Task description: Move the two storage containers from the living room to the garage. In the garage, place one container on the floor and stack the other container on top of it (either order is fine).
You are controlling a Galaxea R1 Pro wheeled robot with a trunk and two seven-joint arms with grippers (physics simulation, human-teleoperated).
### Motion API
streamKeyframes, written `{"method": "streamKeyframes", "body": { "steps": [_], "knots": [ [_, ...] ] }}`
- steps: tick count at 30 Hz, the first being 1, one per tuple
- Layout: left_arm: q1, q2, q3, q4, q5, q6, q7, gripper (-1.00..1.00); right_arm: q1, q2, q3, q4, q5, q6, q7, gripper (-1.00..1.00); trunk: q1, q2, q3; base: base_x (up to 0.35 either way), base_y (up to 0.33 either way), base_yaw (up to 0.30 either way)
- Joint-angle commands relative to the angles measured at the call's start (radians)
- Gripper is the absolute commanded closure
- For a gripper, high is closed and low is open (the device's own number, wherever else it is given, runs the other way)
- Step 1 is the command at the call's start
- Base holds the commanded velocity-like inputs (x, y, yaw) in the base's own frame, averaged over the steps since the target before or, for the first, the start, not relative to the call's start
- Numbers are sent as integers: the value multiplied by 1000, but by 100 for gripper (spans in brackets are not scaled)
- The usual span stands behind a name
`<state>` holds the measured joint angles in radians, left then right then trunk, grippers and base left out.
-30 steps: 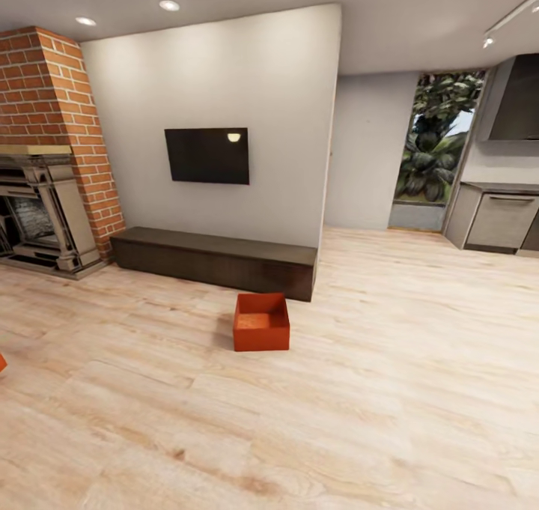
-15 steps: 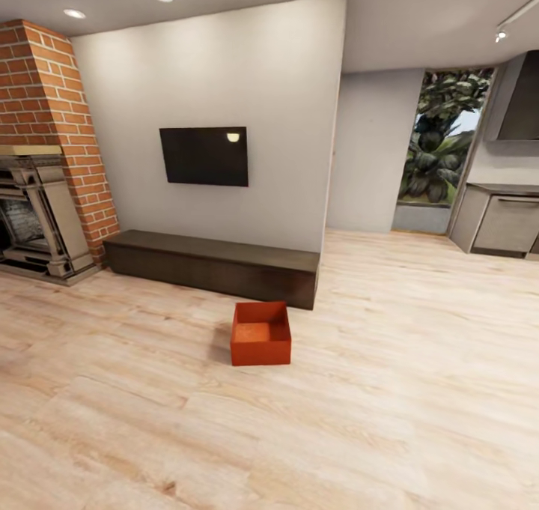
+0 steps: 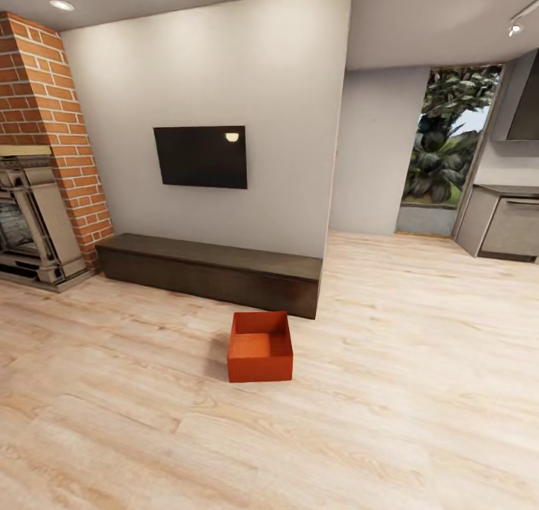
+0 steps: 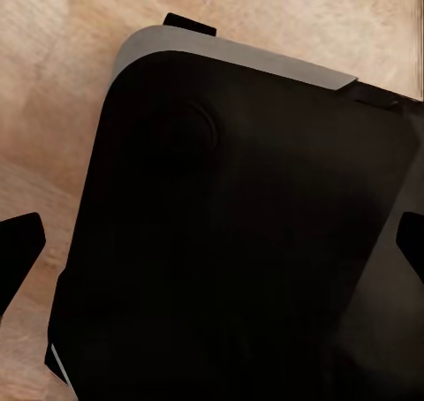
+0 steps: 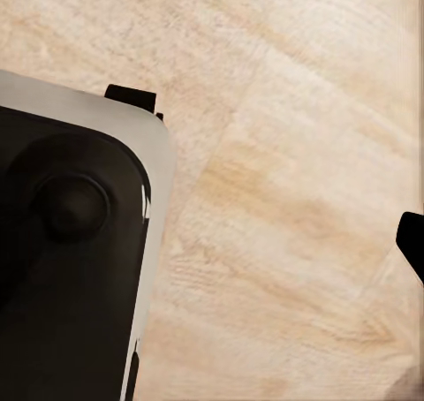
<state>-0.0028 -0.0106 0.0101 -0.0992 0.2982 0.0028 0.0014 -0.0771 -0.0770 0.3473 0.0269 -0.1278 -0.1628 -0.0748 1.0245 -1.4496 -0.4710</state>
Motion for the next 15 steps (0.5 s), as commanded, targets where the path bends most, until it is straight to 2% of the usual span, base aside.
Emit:
{"method": "streamKeyframes", "body": {
  "steps": [1, 15],
  "knots": [
    [0, 0, 1, -1, 5, 0, 0, -100, -1, 0, 9, 3, -10, -6, 0, -100, 1, 0, -1, 323, 0, 0],
    [0, 0, 1, -1, 4, 0, 0, -100, -1, 0, 9, 4, -10, -6, 0, -100, 1, 0, -1, 323, 0, 0]
  ]
}}
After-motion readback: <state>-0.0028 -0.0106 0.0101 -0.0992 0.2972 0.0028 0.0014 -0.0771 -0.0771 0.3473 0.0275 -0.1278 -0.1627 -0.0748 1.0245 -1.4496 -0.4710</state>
